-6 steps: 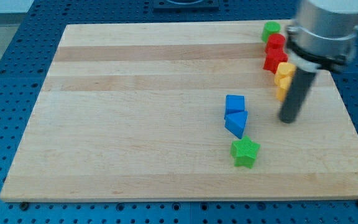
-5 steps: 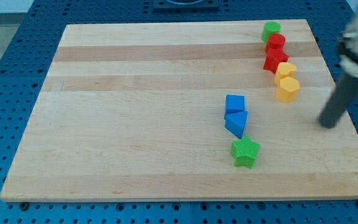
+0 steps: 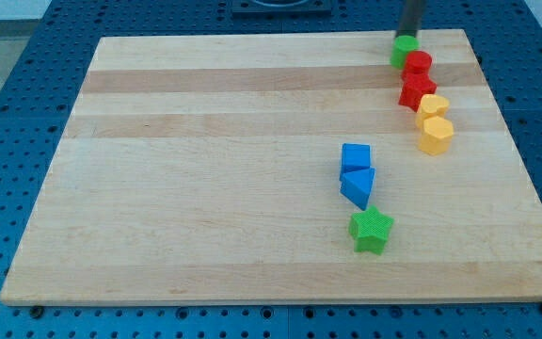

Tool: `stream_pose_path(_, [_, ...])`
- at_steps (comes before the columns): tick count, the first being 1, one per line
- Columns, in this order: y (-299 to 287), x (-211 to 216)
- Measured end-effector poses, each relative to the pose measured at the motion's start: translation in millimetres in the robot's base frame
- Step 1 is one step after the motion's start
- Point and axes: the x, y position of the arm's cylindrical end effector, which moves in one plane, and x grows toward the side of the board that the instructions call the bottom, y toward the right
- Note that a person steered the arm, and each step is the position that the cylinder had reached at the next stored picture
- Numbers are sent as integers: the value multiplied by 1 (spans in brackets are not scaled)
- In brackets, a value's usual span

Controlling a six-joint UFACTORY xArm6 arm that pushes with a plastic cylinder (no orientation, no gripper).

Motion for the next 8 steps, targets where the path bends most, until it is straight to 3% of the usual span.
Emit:
stream_pose_path(1, [3, -8])
stream_pose_path(2, [55, -22])
stream_pose_path(5, [-34, 49])
stream_pose_path(7, [-47, 112])
stream_pose_path(8, [-61, 93])
